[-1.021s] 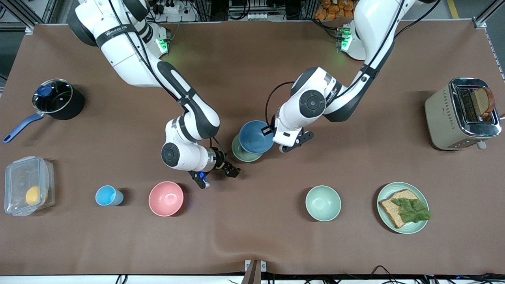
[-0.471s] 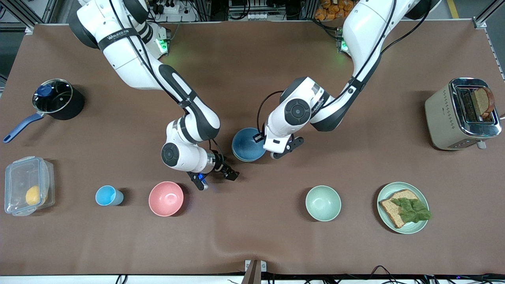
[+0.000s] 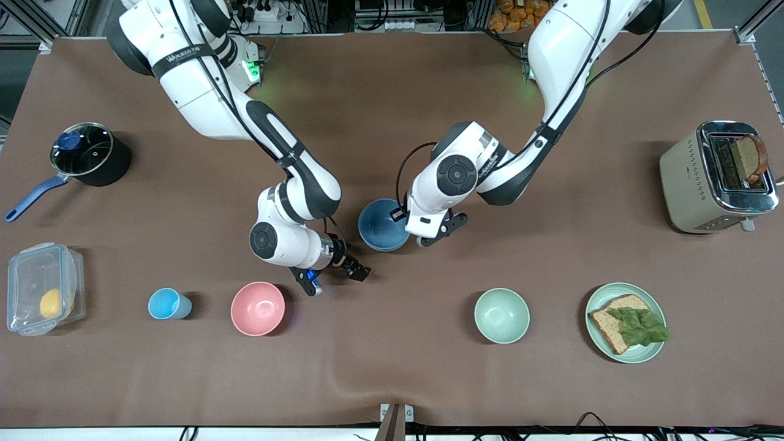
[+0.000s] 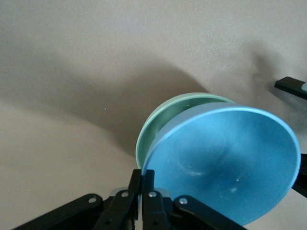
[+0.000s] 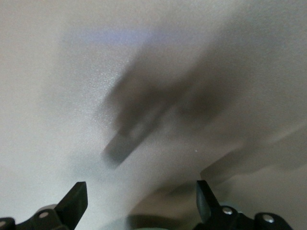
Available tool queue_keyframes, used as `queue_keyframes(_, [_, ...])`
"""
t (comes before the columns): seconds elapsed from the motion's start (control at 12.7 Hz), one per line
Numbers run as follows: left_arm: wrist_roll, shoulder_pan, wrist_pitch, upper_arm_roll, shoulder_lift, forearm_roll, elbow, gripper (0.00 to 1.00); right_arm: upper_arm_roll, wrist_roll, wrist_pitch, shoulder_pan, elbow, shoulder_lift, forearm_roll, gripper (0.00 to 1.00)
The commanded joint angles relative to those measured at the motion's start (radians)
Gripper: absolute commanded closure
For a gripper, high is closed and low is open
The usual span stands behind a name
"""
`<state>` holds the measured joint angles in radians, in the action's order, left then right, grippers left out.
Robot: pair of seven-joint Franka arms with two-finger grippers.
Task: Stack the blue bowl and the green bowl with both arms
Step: 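Open the left gripper to release the blue bowl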
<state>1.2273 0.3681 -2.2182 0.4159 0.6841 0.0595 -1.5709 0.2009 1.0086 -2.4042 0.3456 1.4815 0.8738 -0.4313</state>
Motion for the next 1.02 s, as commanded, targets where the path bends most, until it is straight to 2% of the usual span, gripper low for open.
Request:
queue_keyframes(0.0, [0.038,0.014,-0.015,-0.005,0.022,-0.035,0.025,1.0,0.005,0.004,-0.007,-0.003,0.0,0.001,-0.018,0.0])
queue_keyframes(0.55, [0.037,0.012,-0.04,-0.005,0.045,-0.053,0.025,1.0,0.005,0.004,-0.009,0.003,0.003,0.001,-0.018,0.0])
queue_keyframes(0.63, [0.037,0.012,-0.041,-0.005,0.052,-0.053,0.025,0.9,0.005,0.004,-0.009,0.003,0.003,0.001,-0.018,0.0])
queue_keyframes(0.71, [0.04,0.012,-0.041,-0.005,0.054,-0.053,0.026,0.01,0.003,0.004,-0.009,0.003,0.003,0.001,-0.018,0.0])
queue_keyframes(0.94, [0.041,0.012,-0.044,-0.005,0.038,-0.053,0.026,0.0,0.005,0.004,-0.009,0.004,0.003,0.001,-0.017,0.0])
